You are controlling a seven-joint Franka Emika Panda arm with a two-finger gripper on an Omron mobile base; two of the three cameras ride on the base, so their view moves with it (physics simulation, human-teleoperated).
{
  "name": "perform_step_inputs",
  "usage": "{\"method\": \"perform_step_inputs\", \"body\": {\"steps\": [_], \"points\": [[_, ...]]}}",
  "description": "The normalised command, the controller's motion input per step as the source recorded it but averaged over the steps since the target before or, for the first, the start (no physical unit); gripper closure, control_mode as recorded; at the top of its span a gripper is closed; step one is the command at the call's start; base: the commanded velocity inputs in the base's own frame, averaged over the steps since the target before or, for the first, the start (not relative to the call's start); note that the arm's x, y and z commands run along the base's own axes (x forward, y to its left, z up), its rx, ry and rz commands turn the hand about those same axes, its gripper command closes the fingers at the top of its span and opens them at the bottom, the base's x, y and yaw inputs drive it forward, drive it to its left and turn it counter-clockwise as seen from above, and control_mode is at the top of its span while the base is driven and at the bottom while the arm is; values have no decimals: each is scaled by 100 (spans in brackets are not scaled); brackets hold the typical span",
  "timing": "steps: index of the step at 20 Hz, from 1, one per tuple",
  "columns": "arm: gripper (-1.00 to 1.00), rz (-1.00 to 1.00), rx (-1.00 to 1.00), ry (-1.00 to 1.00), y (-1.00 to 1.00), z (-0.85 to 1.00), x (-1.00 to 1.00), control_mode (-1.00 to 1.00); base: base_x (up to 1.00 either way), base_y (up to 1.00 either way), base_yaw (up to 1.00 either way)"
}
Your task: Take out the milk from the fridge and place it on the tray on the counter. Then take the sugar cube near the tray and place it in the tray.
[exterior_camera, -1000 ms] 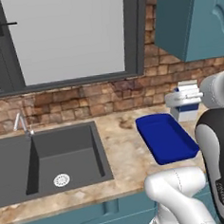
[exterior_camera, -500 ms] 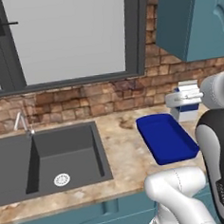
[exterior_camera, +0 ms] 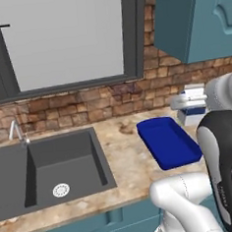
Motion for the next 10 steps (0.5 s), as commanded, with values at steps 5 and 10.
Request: {"method": "perform_step_inputs", "body": {"steps": [5, 10], "points": [[100, -18, 0, 12, -27, -61, 57, -100, 0, 0, 0], [100, -6, 0, 4, -17, -63, 61, -100, 0, 0, 0]]}}
